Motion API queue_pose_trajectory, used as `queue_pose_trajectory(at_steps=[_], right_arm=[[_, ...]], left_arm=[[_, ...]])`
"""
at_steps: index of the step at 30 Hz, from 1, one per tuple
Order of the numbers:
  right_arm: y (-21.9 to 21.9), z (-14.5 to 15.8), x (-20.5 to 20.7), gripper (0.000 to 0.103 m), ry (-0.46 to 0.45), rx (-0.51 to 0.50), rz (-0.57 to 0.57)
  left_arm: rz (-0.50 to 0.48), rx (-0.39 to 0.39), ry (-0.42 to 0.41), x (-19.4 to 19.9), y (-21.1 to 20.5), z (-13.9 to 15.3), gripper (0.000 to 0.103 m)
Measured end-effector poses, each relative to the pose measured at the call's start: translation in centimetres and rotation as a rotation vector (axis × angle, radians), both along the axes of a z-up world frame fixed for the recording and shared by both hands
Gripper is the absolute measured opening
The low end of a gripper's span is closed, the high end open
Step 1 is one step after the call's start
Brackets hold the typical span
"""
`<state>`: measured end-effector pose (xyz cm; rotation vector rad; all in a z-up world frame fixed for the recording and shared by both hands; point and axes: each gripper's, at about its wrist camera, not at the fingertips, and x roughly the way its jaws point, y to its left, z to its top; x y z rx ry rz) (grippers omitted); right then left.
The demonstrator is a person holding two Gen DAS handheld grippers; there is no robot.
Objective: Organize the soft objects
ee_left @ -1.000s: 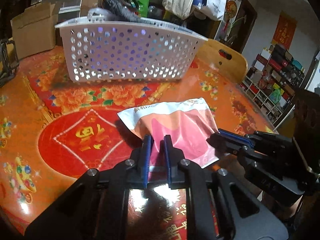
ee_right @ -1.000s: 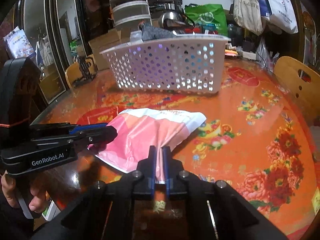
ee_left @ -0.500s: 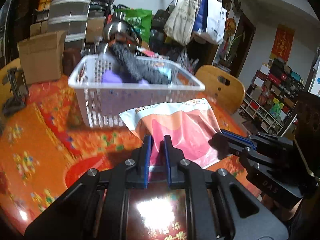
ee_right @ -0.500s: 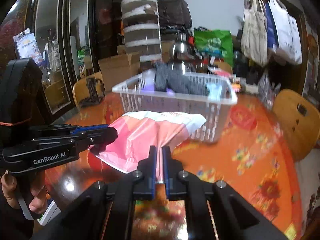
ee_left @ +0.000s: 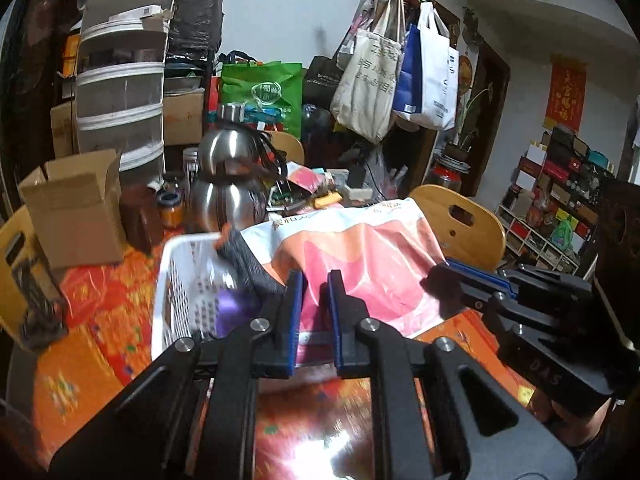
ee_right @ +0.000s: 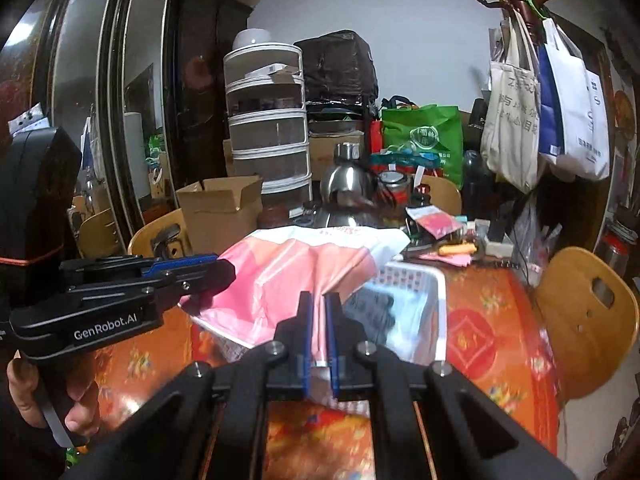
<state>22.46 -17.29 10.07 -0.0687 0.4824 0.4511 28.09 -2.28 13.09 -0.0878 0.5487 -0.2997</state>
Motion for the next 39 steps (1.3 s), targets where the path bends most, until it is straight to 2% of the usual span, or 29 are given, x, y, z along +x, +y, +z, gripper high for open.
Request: queue_pose_trajectory(at_steps=[4,10,12,15,18,19,20,21,22,23,29,31,32,35,39], right_arm=[[0.2,0.1,4.0,0.005,0.03,0.008,-0.008],[0.7,-2.0,8.1,0.005,0.058,-0.022,-0.02],[1.0,-2.7,8.8,0.005,0.066,-0.033,-0.02],[1.5,-4.5,9.9,0.005,0.131,-0.062,-0.014],[1.2,-6.0,10.2,0.007,0.16,-0.073,-0.043],[0.8,-6.1,10.1,0.017,0.162,-0.057,-0.046],[0.4,-6.2,10.0,0.027,0.162,-0.042,-0.056],[0.1,-6.2,10.0,0.055,0.16,-0.041,-0.065],[-0.2,-6.1,9.9,0.067,0.153,-0.048,-0.079],[-0.4,-6.1,9.8,0.075,0.15,-0.05,-0.083],[-0.7,-6.5,9.6,0.084,0.184,-0.058,-0.079],[-0.7,-6.7,9.4,0.094,0.2,-0.057,-0.078],[-0.6,-6.8,9.2,0.097,0.201,-0.063,-0.077],[-0.5,-6.7,8.2,0.102,0.21,-0.048,-0.071],[-0.3,-5.8,5.4,0.103,0.187,-0.08,-0.087]], left_arm=[[0.023,0.021,0.003,4.2,-0.1,0.6,0.011],[0.068,0.083,0.042,9.5,-0.6,-1.3,0.011],[0.08,0.092,0.066,10.5,-0.7,-2.7,0.011],[0.101,0.13,0.089,11.2,-0.9,-4.5,0.011],[0.113,0.123,0.107,11.2,-0.3,-5.8,0.014],[0.117,0.116,0.111,11.1,0.1,-6.1,0.016],[0.119,0.104,0.121,11.2,0.5,-6.4,0.028],[0.126,0.102,0.126,11.1,0.8,-6.6,0.047],[0.139,0.108,0.125,11.0,1.1,-6.7,0.055],[0.154,0.12,0.109,10.6,1.3,-6.8,0.065],[0.142,0.123,0.105,9.4,1.6,-6.8,0.075],[0.134,0.131,0.103,8.8,1.6,-6.8,0.082],[0.129,0.129,0.109,8.3,1.6,-6.8,0.09],[0.098,0.118,0.116,6.7,1.7,-6.7,0.102],[0.102,0.164,0.099,2.5,1.7,-6.2,0.103]])
